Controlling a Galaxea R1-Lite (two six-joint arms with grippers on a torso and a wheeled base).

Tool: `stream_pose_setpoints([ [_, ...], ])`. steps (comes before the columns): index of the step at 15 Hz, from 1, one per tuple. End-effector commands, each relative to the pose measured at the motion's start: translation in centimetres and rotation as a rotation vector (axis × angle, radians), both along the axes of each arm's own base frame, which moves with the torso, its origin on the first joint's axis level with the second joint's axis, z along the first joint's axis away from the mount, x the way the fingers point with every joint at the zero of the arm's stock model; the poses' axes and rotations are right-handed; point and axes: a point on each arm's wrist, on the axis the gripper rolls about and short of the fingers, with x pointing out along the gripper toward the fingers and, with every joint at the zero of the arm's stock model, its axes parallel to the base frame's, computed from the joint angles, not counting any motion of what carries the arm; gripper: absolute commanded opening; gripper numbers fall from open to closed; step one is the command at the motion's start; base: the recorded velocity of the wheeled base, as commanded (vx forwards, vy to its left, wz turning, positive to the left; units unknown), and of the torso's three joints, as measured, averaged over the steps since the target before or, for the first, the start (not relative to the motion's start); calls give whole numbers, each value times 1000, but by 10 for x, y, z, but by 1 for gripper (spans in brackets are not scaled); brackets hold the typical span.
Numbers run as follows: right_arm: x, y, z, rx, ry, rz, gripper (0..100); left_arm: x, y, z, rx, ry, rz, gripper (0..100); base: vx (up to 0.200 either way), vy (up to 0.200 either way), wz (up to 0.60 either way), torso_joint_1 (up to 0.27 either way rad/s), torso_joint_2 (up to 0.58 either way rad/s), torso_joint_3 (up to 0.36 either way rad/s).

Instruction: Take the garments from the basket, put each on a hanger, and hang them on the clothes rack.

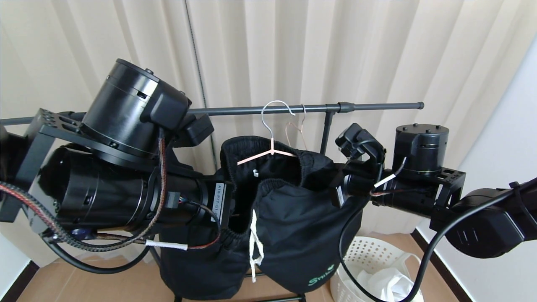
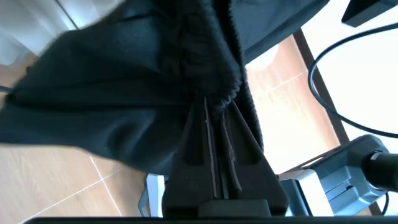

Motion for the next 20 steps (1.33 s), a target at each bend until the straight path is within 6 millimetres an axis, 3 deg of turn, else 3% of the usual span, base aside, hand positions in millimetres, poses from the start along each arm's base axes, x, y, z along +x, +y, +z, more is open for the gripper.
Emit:
stream_pose_setpoints([
  [1,0,1,-2,-3,3,3,0,2,-3,-4,11,5,5,0,0,0,0,0,0,0],
  [8,-6,13,1,33,-27,35,0,7,-16,-11,47,-13,15,0,0,0,0,0,0,0],
  [13,-9,12,2,52,-56,38,0,19,-28,-17,100,-51,75,0,0,0,0,0,0,0],
  [20,-12,10,4,78,-98,41,0,20,-33,-17,90,-82,81,0,0,0,0,0,0,0],
])
